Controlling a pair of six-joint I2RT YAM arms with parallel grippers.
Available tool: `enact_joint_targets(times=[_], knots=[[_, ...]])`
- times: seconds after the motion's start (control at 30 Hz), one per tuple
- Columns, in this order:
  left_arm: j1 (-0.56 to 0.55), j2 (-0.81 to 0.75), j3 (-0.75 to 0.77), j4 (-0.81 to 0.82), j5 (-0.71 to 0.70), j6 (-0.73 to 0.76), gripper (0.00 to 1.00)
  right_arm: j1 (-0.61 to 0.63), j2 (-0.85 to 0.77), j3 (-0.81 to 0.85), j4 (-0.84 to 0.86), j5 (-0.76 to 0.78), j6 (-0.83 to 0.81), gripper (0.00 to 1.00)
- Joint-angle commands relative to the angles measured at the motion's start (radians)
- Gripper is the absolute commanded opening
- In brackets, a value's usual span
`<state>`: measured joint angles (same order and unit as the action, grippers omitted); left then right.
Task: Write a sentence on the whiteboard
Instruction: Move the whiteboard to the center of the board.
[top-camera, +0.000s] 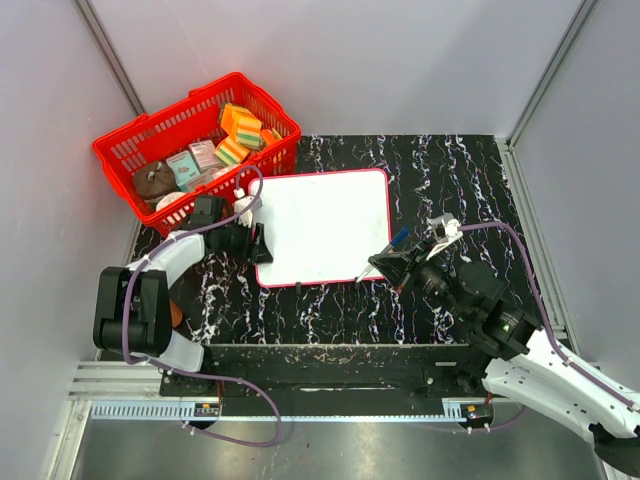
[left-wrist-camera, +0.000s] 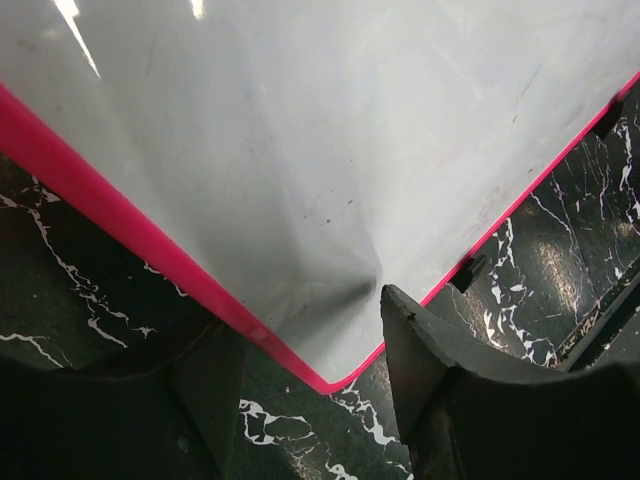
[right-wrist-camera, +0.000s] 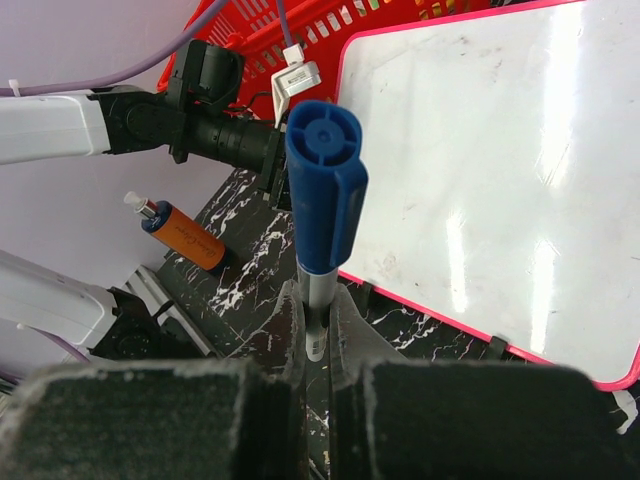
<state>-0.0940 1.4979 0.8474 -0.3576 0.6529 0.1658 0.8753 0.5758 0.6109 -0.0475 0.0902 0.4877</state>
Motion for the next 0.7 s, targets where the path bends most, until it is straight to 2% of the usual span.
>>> enact_joint_targets(times=[0.0,0.33,0.67], knots=[[-0.001,-0.053,-0.022,0.013,0.065,0.023,0.56,0.001,-0.013,0.001,0.017,0.029,0.006,0.0],[-0.003,-0.082,-0.037,0.014,0.102,0.024,0.55,0.001,-0.016,0.001,0.015,0.037,0.003,0.0],[-0.019,-0.113,-0.036,-0.049,0.122,0.08,0.6,0.001,-0.013,0.003,0.018,0.04,0.006,0.0]])
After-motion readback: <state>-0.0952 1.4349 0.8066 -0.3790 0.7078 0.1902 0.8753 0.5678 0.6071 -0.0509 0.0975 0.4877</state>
